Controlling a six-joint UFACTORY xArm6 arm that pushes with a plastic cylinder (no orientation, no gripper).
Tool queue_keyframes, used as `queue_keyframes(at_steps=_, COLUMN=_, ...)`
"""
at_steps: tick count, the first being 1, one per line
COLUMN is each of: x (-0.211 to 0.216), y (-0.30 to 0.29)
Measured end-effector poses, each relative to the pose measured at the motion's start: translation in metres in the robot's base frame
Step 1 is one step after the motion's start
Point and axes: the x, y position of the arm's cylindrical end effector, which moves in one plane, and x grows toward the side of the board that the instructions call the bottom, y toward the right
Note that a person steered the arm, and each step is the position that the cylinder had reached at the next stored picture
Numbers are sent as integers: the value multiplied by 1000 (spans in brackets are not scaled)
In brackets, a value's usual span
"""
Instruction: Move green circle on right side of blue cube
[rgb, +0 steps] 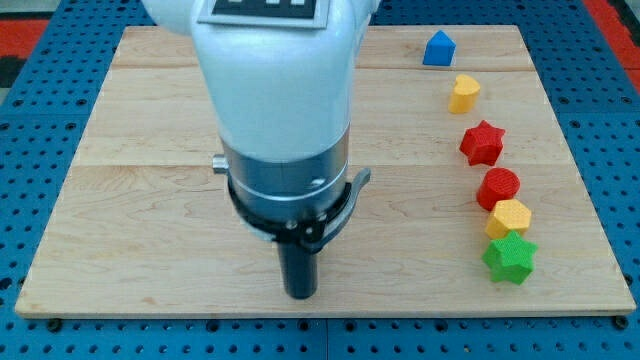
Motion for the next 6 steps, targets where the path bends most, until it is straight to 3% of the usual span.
queue_keyframes(at_steps=2, x=-57, y=6)
queue_keyframes(at_steps=5, x=-191, y=-6)
queue_keyframes(at_steps=6, x=-216, y=24)
